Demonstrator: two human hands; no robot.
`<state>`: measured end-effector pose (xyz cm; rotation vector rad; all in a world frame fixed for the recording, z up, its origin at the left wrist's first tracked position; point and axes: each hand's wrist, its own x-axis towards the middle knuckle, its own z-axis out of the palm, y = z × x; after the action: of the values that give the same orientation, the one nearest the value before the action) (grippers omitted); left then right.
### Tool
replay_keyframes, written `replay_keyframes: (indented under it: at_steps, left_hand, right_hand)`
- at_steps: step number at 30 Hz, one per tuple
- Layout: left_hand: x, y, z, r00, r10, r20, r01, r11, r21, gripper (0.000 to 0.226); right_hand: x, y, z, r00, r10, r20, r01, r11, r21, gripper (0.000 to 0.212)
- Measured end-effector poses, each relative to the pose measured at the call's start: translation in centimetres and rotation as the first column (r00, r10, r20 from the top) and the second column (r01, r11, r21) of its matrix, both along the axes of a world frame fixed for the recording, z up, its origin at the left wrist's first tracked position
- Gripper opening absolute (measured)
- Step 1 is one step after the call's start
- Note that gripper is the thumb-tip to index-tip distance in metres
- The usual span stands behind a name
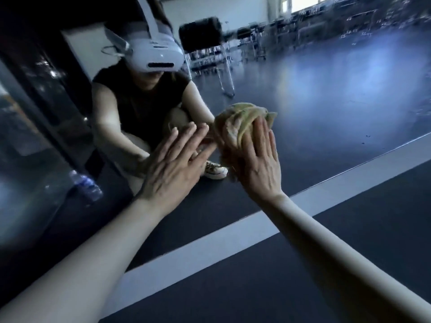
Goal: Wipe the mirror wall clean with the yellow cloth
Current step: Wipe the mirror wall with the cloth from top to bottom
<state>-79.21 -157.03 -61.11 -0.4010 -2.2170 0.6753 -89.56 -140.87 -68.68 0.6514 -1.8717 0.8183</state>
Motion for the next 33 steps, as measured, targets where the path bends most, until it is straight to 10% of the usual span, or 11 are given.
replay_keyframes:
  at_steps: [7,11,15,19,24,29,33]
  left_hand:
    - [-2.4,4.6,-2.1,0.981,-0.142,0.133,0.146,0.989,-0.018,0.054]
    - [-3.9,9.9,-3.7,0.96,-0.24,0.147,0.202,0.951,0.234,0.053]
    - [-6.1,12.6,-3.7,0.978,-0.187,0.087,0.155,0.946,0.285,0.057]
    - [-7.1,12.2,-2.3,0.97,-0.217,0.107,0.212,0.976,0.055,0.059]
    - [-8.7,9.5,1.7,0.913,-0.258,0.316,0.354,0.886,-0.299,0.056]
    - [-10.1,7.5,7.1,0.924,-0.263,0.276,0.367,0.811,-0.455,0.039]
    - [-11.1,7.3,10.9,0.985,-0.17,0.001,0.166,0.96,-0.226,0.068]
  right_hand:
    - [1.3,2.4,-3.9,0.743,0.509,0.435,-0.221,0.8,-0.558,0.074]
    - [2.4,4.1,-1.7,0.38,0.915,0.14,-0.386,0.294,-0.875,0.072]
    - [2.7,5.1,-0.1,0.115,0.992,-0.047,-0.373,-0.001,-0.928,0.063]
    - [2.2,5.7,0.5,0.001,1.0,-0.025,-0.221,-0.025,-0.975,0.047]
    - [1.8,7.3,0.1,0.209,0.976,0.056,-0.242,0.107,-0.964,0.035]
    - [1.5,7.7,-2.8,0.593,0.722,0.356,0.241,0.262,-0.934,0.039]
    - [0.8,6.4,-4.9,0.54,0.604,0.587,0.42,0.411,-0.809,0.026]
